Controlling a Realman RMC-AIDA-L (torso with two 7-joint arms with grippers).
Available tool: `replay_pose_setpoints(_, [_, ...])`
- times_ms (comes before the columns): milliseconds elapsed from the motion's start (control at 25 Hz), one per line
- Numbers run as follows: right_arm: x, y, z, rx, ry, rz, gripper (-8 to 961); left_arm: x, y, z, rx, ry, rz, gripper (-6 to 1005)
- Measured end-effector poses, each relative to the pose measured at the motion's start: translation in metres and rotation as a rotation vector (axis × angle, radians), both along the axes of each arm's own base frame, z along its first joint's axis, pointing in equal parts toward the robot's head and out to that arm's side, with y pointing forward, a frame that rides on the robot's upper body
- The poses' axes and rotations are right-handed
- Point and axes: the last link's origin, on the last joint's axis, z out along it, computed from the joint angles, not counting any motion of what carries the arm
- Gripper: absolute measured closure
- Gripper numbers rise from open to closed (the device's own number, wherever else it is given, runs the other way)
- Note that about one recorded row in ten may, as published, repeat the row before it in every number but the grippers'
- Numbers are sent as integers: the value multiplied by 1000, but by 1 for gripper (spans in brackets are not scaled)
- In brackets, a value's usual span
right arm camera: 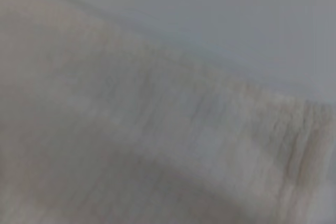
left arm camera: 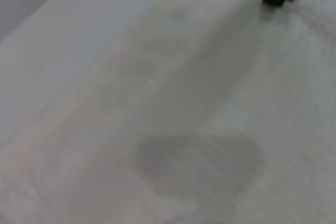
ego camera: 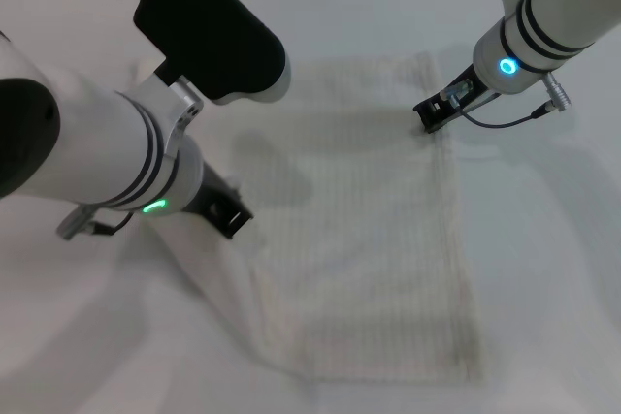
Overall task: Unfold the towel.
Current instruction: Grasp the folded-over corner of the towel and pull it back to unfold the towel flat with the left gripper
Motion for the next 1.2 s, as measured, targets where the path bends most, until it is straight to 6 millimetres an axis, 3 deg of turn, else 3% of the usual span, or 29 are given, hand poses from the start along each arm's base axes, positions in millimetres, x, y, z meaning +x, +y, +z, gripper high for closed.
replay_pose_setpoints(360, [2, 0, 0, 1, -5, -1, 937, -10, -19, 15, -19, 95, 166, 933])
replay_pose_setpoints(640, [3, 0, 0, 3, -5, -1, 936, -11, -19, 24, 15, 81, 206, 932])
replay_pose_setpoints(1200, [6, -2, 0, 1, -8, -4, 932, -48, -26, 40, 87, 34, 372, 919])
